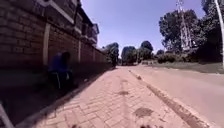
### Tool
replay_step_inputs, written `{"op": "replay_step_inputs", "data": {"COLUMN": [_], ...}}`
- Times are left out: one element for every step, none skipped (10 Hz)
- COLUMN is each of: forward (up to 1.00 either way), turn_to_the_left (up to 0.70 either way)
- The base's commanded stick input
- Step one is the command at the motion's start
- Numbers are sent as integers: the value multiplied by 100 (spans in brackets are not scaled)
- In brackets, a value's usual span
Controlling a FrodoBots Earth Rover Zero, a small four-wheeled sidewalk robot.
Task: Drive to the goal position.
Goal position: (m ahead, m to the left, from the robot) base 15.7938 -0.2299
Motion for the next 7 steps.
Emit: {"op": "replay_step_inputs", "data": {"forward": [30,30,30,30,30,30,30], "turn_to_the_left": [0,0,0,0,0,0,0]}}
